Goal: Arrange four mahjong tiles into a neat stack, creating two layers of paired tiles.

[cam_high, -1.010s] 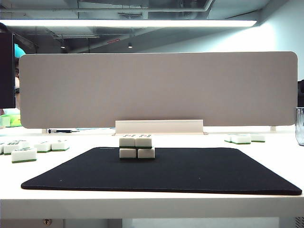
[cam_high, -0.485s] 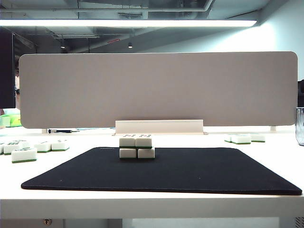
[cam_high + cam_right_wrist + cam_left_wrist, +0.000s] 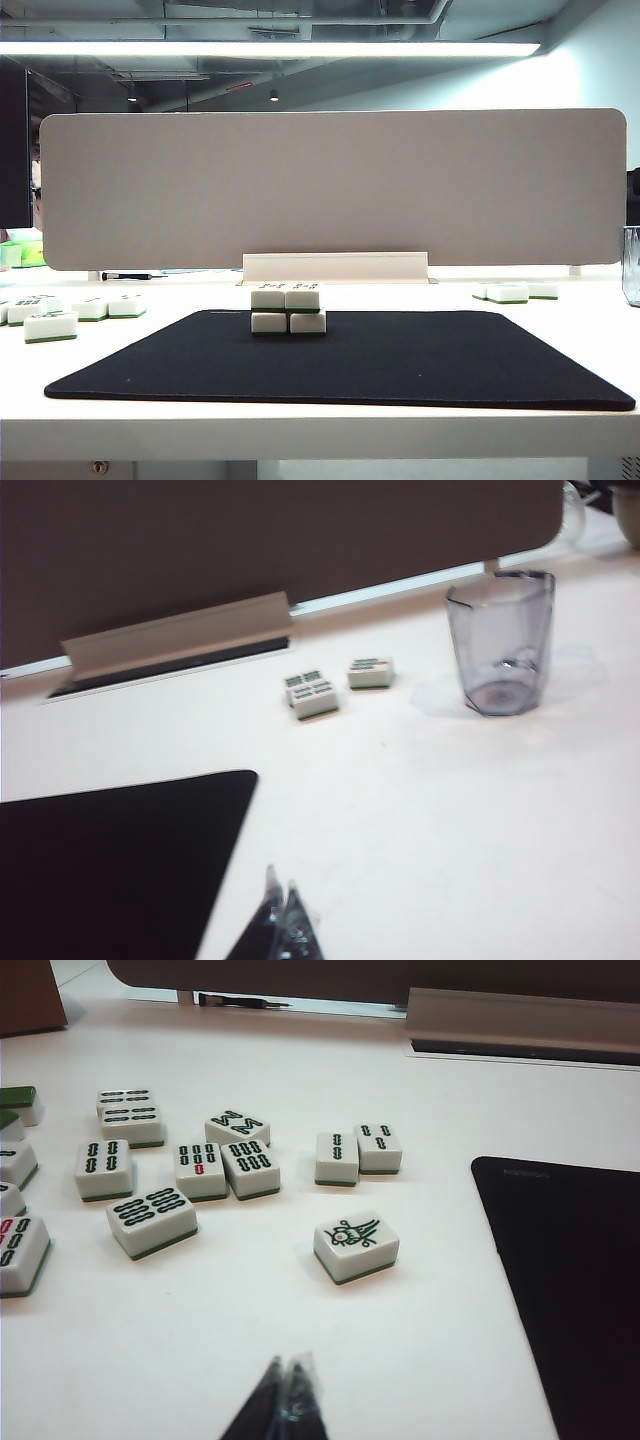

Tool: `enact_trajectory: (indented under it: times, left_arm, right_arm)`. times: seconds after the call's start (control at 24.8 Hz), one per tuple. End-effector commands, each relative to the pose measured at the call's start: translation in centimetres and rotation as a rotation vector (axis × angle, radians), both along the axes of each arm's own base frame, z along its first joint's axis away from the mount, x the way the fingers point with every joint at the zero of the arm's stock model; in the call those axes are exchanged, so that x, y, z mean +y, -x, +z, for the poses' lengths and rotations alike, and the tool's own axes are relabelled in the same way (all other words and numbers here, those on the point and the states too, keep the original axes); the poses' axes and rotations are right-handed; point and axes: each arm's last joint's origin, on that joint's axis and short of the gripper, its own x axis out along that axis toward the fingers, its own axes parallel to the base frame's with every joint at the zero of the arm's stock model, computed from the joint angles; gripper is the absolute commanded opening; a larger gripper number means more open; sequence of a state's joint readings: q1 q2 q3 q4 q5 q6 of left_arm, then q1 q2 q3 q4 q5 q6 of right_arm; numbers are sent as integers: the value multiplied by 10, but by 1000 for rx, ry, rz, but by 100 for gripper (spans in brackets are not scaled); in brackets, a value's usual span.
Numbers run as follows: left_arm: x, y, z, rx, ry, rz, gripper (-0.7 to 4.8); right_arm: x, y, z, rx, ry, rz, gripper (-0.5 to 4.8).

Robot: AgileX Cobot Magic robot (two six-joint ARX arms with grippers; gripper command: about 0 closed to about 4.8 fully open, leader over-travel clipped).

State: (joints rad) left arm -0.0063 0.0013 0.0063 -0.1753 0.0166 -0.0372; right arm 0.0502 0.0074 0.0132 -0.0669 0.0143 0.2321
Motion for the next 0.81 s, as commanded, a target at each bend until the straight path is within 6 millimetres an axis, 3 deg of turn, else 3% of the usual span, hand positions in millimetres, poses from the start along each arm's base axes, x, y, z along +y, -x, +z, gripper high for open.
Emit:
enact_trajectory:
  times: [0.04, 0.28, 0.36, 0.81]
  left_arm:
    - [0, 0, -1, 10, -2, -5, -6]
    - [0, 0, -1, 10, -2, -5, -6]
    - [0, 0, -1, 10, -2, -5, -6]
    - [0, 0, -1, 10, -2, -5, -6]
  right_arm:
    - [-1, 0, -1, -11, -2, -27, -1]
    - [0, 0, -5, 28, 25, -48, -1]
    - [1, 1, -13, 113, 72, -31, -1]
    - [1, 1, -13, 108, 70, -23, -1]
